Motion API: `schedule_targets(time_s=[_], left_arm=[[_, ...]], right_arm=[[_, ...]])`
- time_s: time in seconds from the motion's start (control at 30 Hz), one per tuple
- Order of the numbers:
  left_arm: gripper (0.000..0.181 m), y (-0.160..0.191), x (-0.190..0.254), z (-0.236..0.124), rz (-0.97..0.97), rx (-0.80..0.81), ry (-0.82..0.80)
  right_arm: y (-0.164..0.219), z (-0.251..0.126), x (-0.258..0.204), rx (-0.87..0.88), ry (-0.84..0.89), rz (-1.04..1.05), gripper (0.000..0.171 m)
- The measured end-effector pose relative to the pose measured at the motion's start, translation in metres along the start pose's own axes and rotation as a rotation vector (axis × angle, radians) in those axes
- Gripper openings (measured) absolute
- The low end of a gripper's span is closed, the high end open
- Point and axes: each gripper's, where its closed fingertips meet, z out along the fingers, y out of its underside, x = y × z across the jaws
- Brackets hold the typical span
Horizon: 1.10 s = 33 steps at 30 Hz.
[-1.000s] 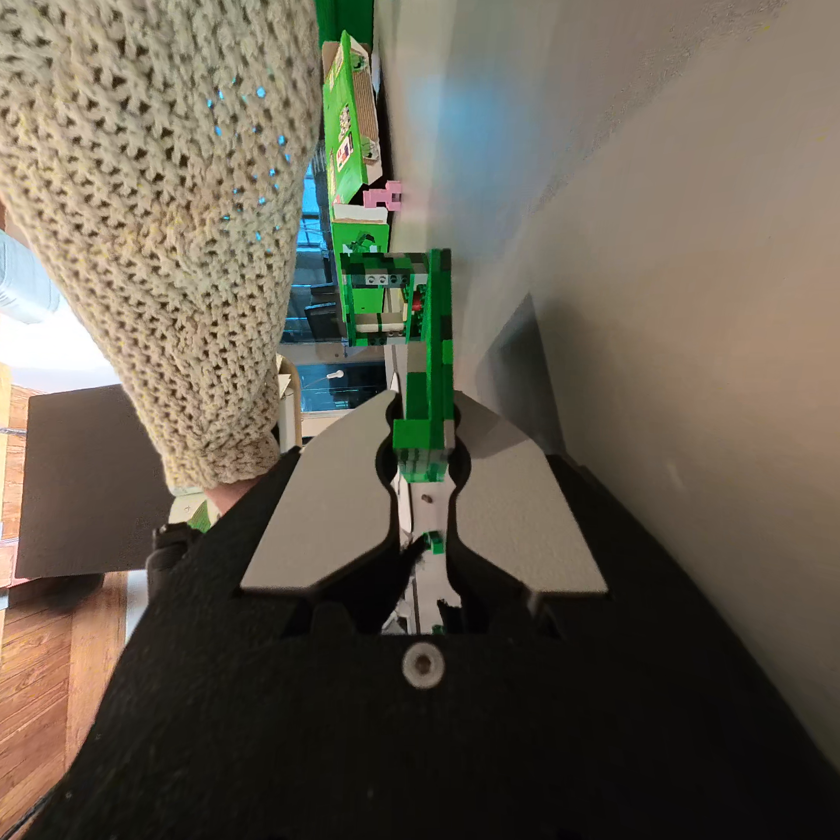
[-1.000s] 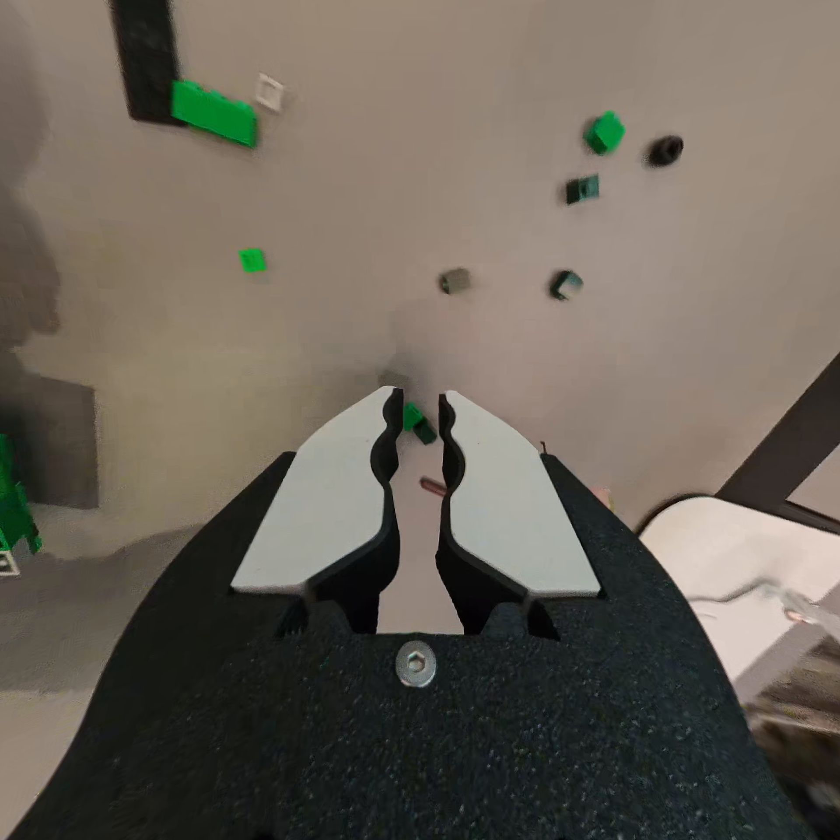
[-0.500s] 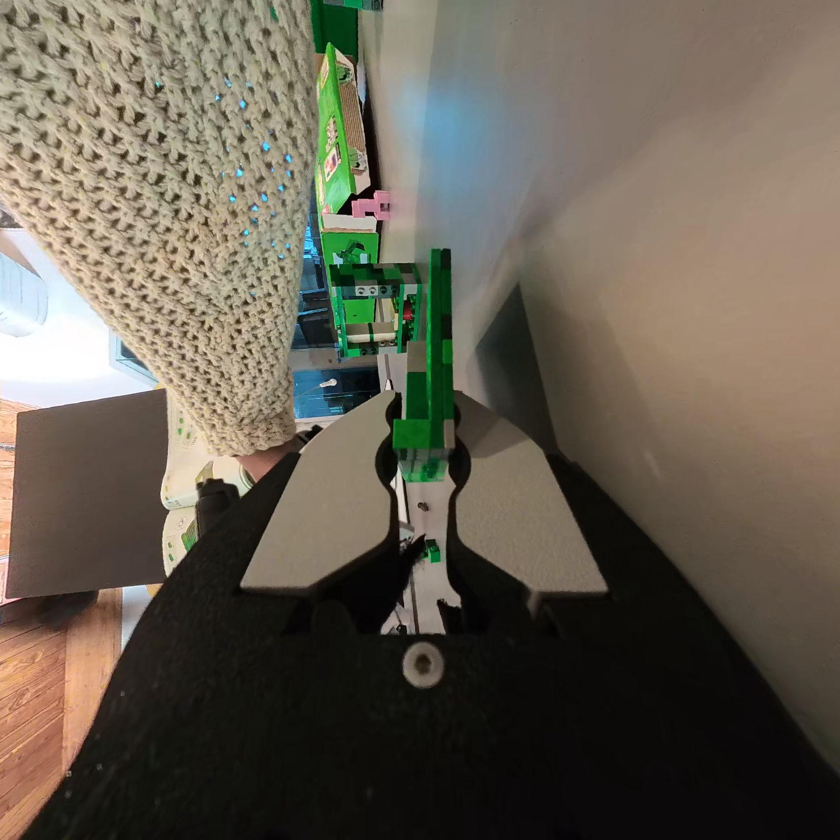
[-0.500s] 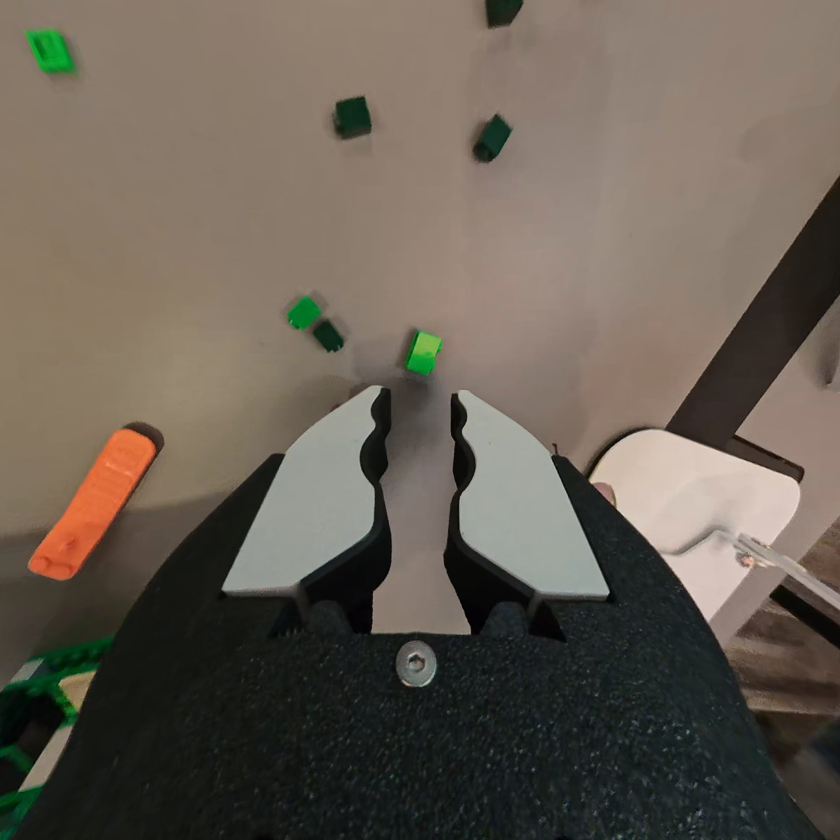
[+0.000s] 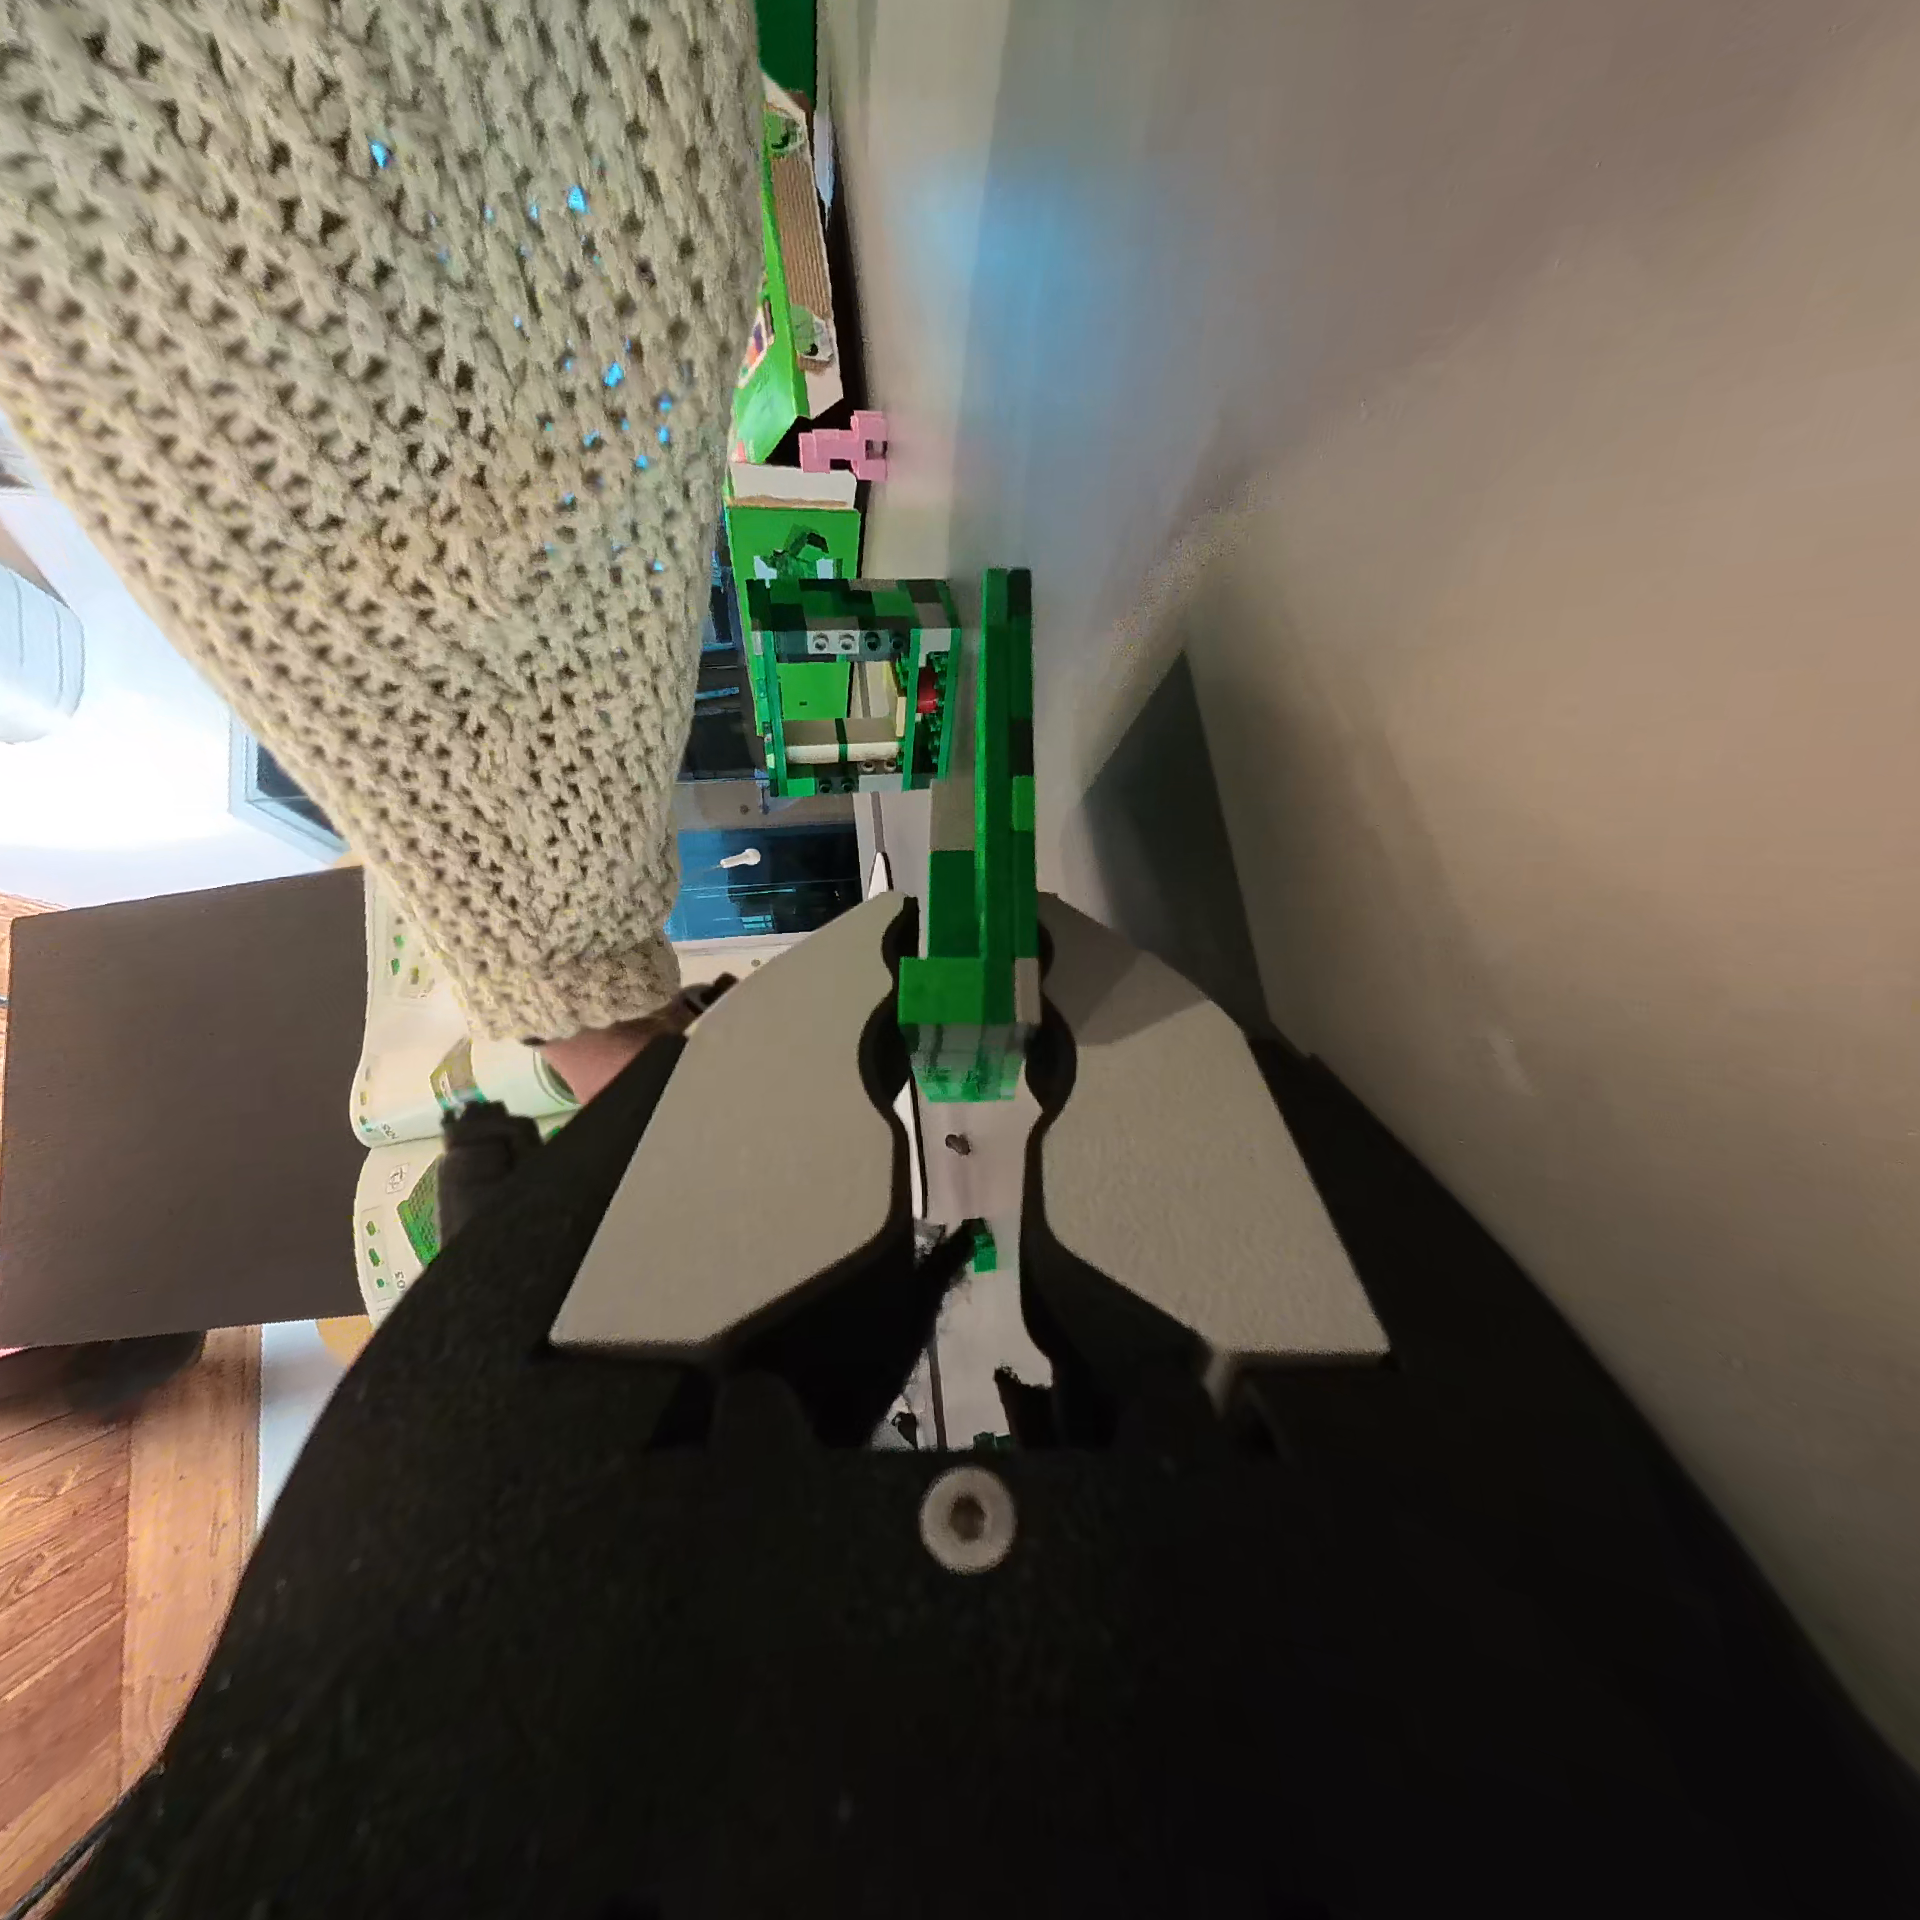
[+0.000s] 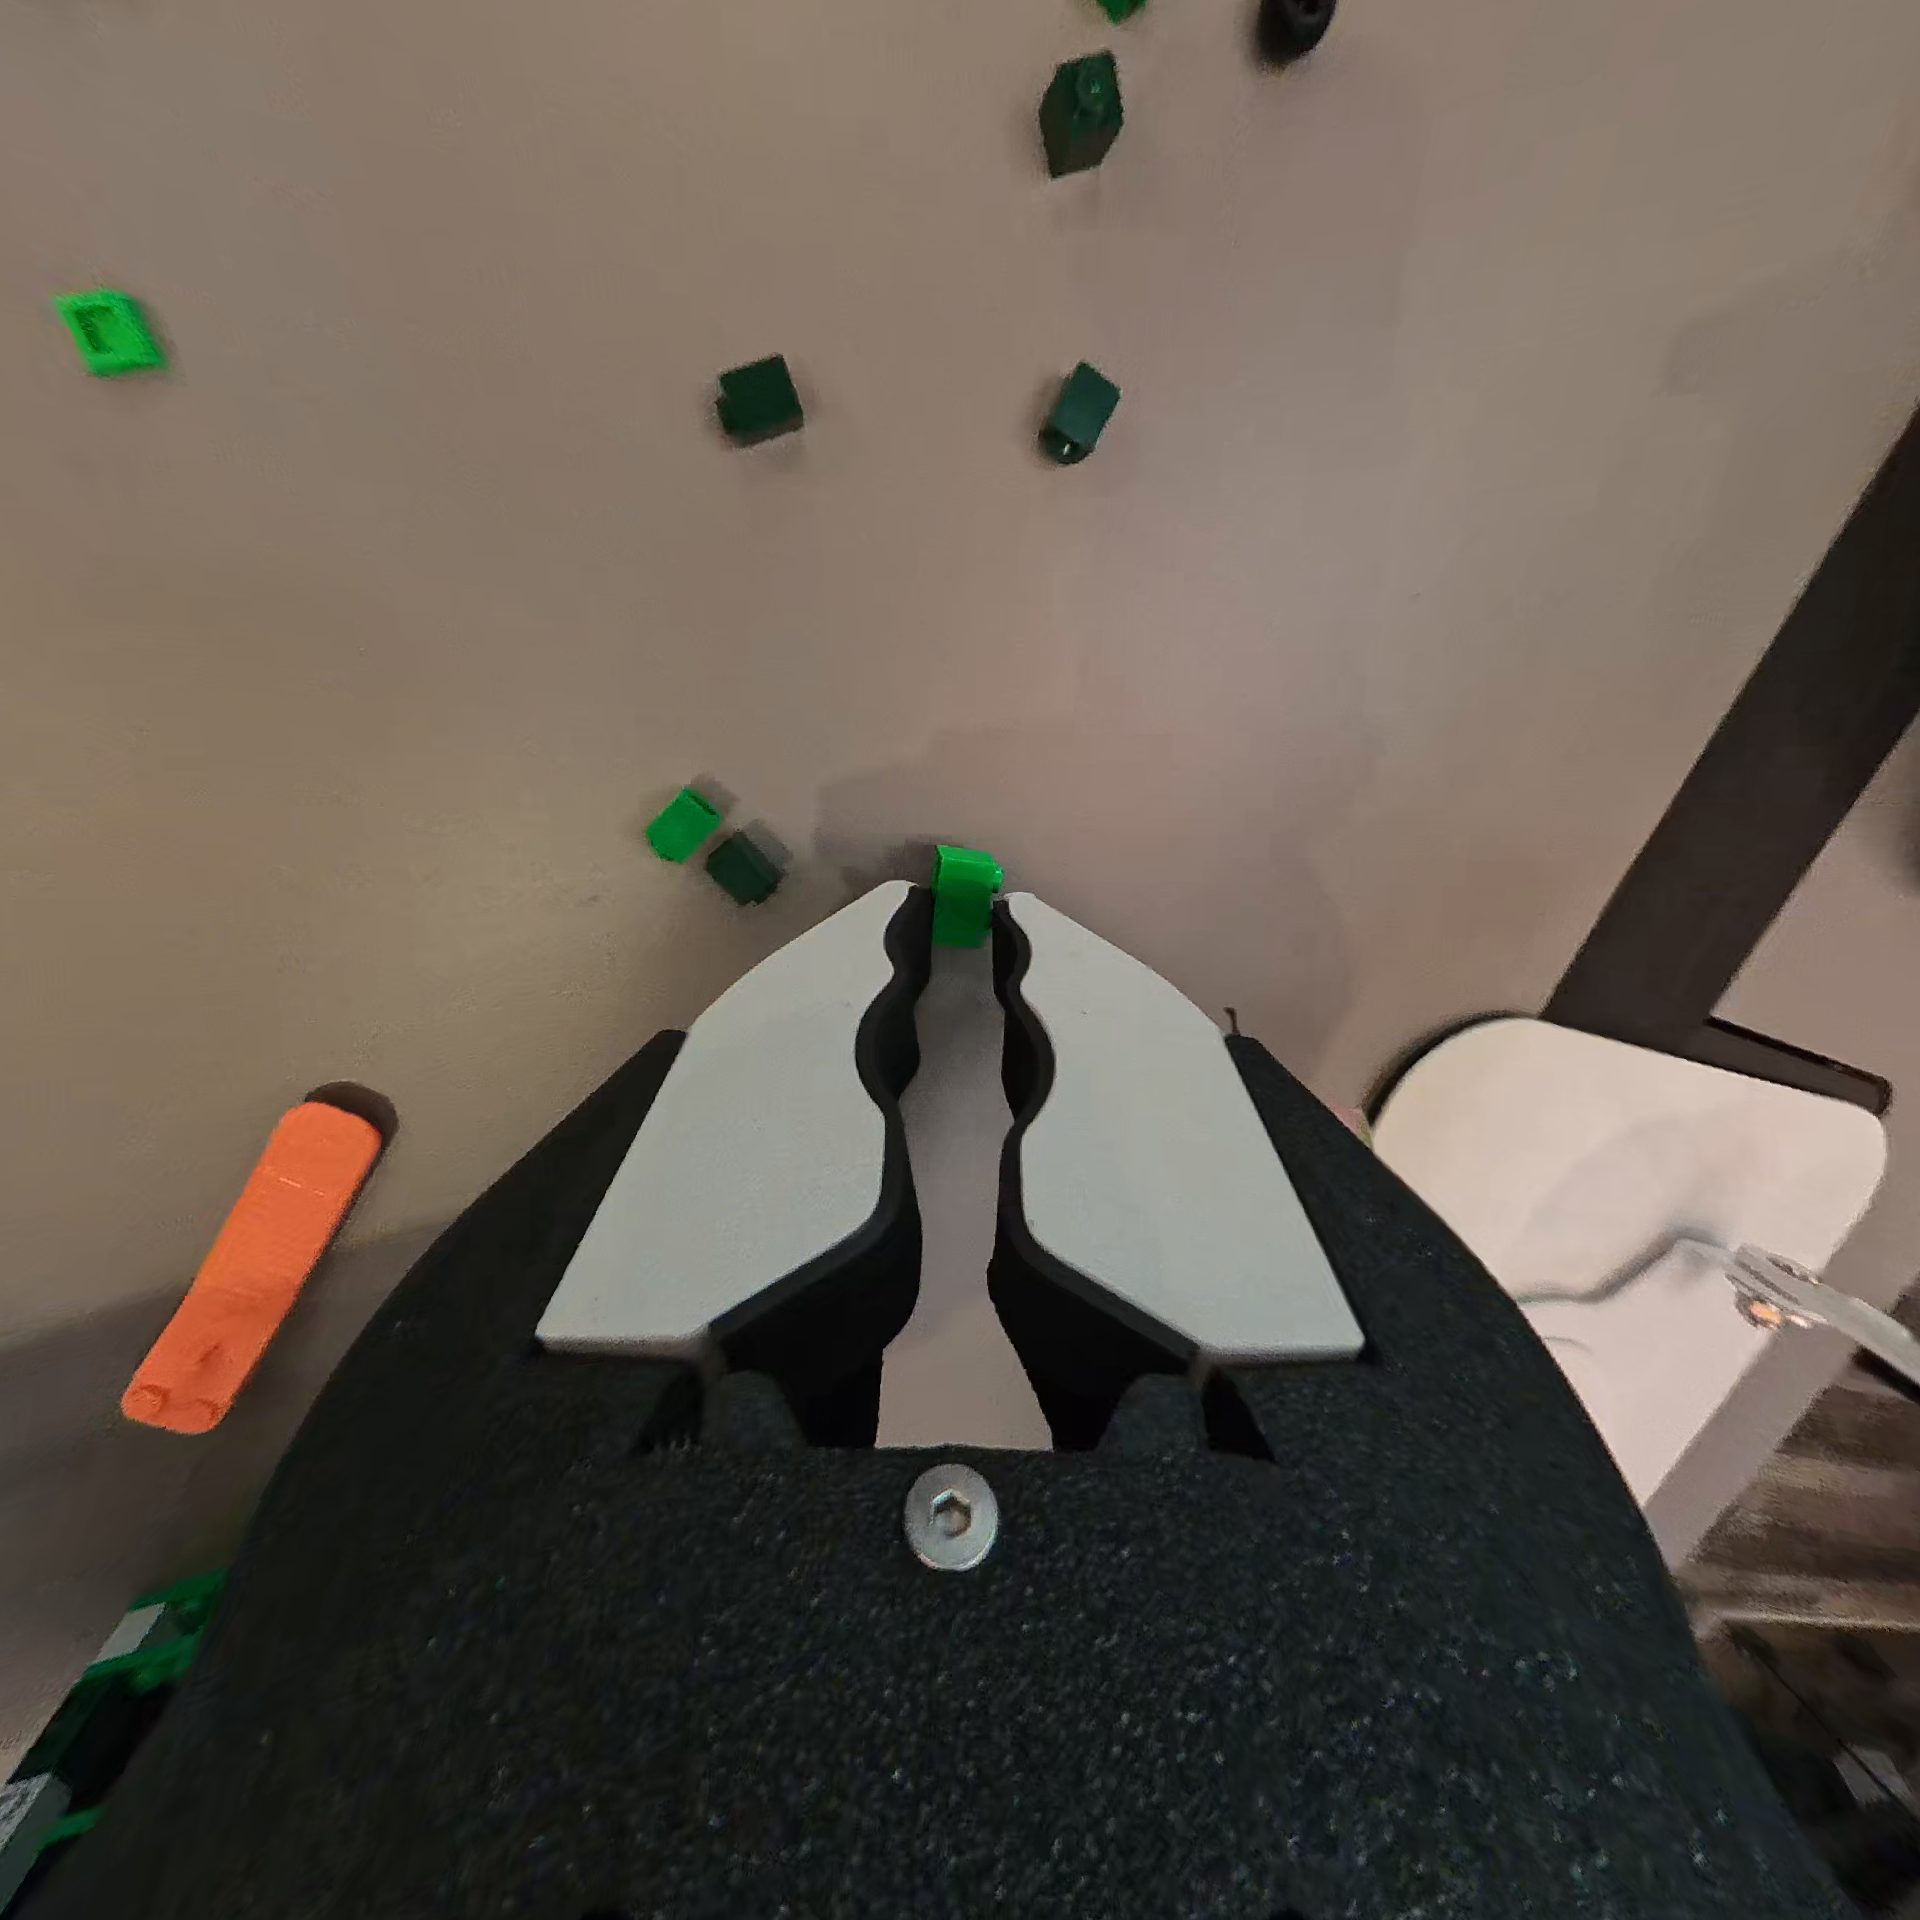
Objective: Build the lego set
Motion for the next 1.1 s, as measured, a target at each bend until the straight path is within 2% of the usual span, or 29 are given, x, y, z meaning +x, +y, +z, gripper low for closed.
schedule_targets(time_s=[0.17, 0.3, 0.43, 0.57, 0.63, 0.8, 0.97, 1.1], left_arm=[[0.018, 0.0, -0.002, -0.001, 0.004, -0.002, -0.009], [0.018, 0.005, -0.006, -0.001, -0.002, -0.025, -0.036], [0.017, 0.009, -0.013, -0.003, 0.002, -0.053, -0.074], [0.017, 0.009, -0.017, -0.004, 0.007, -0.055, -0.096], [0.017, 0.007, -0.016, -0.005, 0.017, -0.052, -0.092], [0.017, 0.003, -0.013, -0.006, 0.022, -0.032, -0.083], [0.017, 0.006, -0.013, -0.006, 0.011, -0.037, -0.08], [0.017, 0.007, -0.013, -0.006, 0.006, -0.037, -0.079]], right_arm=[[-0.016, -0.055, -0.02, 0.207, 0.184, 0.054, 0.011], [-0.014, -0.108, -0.08, 0.386, 0.235, 0.191, 0.01], [0.01, -0.134, -0.142, 0.523, 0.245, 0.409, 0.01], [0.032, -0.128, -0.204, 0.627, 0.098, 0.654, 0.01], [0.046, -0.115, -0.23, 0.616, -0.002, 0.75, 0.01], [0.07, -0.092, -0.258, 0.567, -0.095, 0.82, 0.01], [0.078, -0.083, -0.256, 0.533, 0.028, 0.664, 0.01], [0.078, -0.085, -0.241, 0.56, 0.275, 0.473, 0.01]])
